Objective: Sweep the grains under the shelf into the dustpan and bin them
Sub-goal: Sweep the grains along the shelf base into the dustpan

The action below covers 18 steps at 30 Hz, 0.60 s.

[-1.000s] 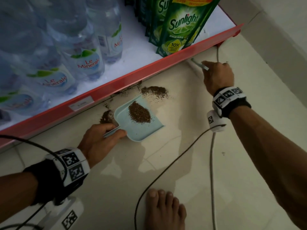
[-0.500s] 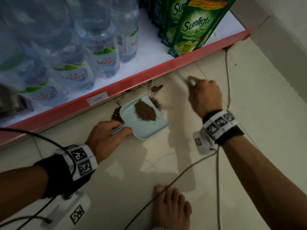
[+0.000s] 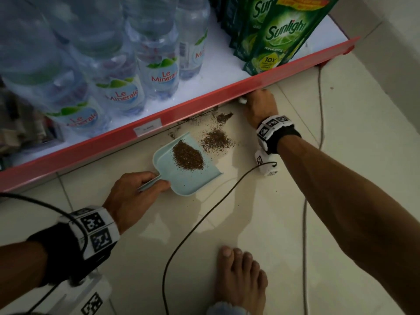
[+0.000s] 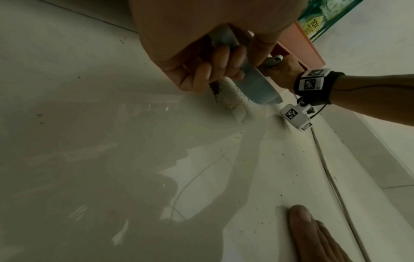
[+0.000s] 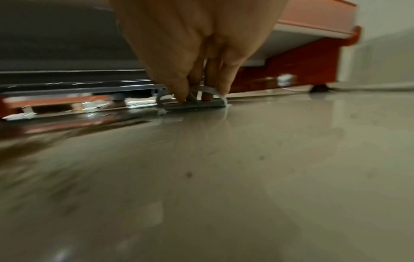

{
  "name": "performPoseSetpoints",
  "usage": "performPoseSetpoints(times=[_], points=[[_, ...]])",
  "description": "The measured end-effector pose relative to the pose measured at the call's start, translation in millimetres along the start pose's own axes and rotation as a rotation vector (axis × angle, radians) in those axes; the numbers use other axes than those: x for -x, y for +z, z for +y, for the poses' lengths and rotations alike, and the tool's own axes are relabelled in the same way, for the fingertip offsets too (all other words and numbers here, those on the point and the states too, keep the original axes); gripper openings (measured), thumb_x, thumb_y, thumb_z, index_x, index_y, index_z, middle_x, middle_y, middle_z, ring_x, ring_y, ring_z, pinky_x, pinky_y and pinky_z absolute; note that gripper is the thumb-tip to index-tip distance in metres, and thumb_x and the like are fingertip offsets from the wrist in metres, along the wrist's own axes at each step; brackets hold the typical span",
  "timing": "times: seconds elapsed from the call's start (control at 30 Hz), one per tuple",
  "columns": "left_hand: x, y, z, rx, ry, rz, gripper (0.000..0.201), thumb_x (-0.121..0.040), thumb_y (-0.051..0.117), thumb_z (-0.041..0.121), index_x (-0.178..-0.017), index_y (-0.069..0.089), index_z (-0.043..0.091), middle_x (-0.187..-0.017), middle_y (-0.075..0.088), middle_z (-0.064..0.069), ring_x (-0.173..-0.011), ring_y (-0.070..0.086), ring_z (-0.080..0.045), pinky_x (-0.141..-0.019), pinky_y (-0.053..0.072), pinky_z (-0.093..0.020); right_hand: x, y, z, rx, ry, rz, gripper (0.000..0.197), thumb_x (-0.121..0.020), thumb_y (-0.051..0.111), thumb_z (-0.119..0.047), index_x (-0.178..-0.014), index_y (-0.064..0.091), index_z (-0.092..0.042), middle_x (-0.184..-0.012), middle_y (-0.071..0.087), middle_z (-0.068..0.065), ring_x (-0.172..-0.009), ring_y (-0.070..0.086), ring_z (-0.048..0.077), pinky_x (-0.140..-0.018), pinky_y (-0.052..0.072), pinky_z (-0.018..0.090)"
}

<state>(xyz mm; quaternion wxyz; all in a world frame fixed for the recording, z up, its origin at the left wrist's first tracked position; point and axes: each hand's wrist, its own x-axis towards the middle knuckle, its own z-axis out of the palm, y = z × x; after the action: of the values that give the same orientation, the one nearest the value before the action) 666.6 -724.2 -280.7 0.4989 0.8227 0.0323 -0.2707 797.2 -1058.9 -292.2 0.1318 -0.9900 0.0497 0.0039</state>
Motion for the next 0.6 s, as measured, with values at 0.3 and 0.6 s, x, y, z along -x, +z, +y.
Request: performPoseSetpoints(times=[0.3,0.6], points=[[15,-5,0,0.016,0.01,-0.017,0.025,-0.087,0.069,0.033,-0.072,0.07,0.013,-0.047,0.048,0.012,-0.046,0.043,-0.005,-0.055,0.037,-0.027,78,-24,-33,-0.158,-0.524,-0.15,0.04,-0.09,0.053,-0.002,-0.126,0.066,-0.015,-0.101,0.077,0.007,-0.076,0.071,0.022,-0.072,0.056,0.028],[24,-14,-16,0.015,-0.018,-0.011,0.025,-0.086,0.068,0.035,-0.074,0.073,0.014,-0.047,0.047,0.012,-0.045,0.042,-0.004,-0.054,0.036,-0.028,49,-29,9,-0.003,0.101,0.048,0.038,-0.096,0.049,-0.011,-0.13,0.064,-0.018,-0.107,0.071,0.025,-0.096,0.067,0.043,-0.088,0.053,0.044]])
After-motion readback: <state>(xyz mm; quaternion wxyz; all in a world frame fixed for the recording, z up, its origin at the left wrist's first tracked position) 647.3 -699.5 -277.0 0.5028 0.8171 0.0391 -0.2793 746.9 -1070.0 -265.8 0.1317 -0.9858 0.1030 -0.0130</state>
